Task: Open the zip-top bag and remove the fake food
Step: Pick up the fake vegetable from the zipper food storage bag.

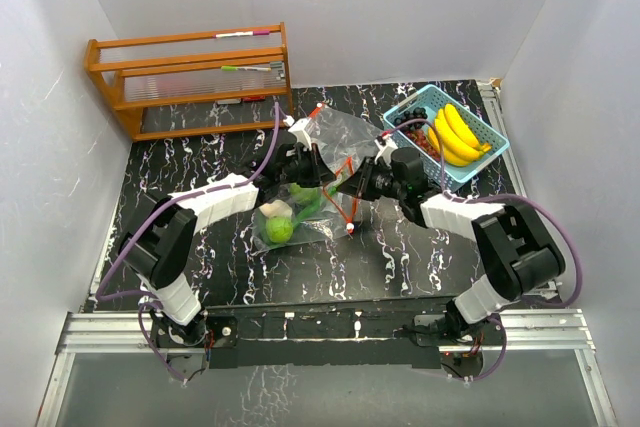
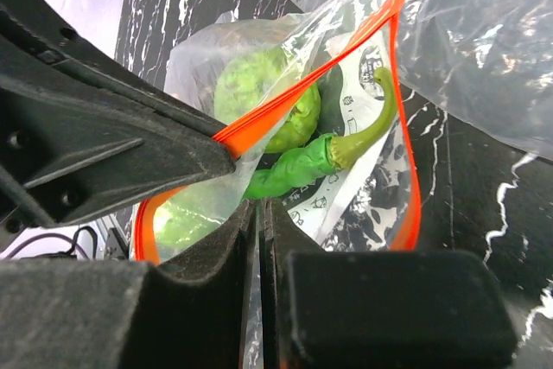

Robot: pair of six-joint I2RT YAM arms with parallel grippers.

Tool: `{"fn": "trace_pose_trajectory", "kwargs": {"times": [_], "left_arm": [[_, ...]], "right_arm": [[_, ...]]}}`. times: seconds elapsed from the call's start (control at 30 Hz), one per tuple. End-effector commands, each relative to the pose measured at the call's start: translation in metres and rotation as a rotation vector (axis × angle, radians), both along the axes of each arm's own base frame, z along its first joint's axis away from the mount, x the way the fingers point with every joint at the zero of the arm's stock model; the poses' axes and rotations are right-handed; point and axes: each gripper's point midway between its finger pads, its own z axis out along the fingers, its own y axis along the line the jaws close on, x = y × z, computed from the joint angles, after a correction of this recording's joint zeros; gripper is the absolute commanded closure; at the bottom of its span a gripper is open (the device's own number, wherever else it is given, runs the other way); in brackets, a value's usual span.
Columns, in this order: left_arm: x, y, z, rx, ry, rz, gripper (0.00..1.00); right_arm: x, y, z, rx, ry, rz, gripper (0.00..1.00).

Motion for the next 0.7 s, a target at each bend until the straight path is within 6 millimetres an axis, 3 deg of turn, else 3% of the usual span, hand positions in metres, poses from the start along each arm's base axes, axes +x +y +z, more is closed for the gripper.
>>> {"fn": "trace_pose_trajectory", "kwargs": {"times": [0.0, 0.17, 0.33, 0.5, 0.63, 0.67], "left_arm": [[-0.001, -0.006, 0.028, -0.054, -0.06, -0.006, 1.0], [0.0, -0.004, 0.034, -0.059, -0.074, 0.003, 1.0], [-0.004, -0.006, 0.037, -0.086, -0.078, -0.007, 1.0], [-0.007, -0.006, 0.034, -0.093, -0.072, -0.019, 1.0], [-0.008, -0.007, 0.035, -0.102, -0.072, -0.023, 1.0], [-0.008, -0.007, 0.037, -0.105, -0.075, -0.025, 1.0]], "right_arm": [[0.014, 0.022, 0.027, 0.078, -0.074, 0.04, 0.9], [0.016, 0.023, 0.003, 0.055, -0.013, 0.026, 0.89], [0.022, 0.021, -0.02, 0.016, 0.024, -0.002, 0.79], [0.031, 0.024, -0.023, 0.016, 0.021, -0.015, 0.65], [0.041, 0.026, -0.015, 0.019, -0.005, -0.026, 0.53], [0.044, 0.026, -0.022, 0.009, 0.009, -0.031, 0.5]]}}
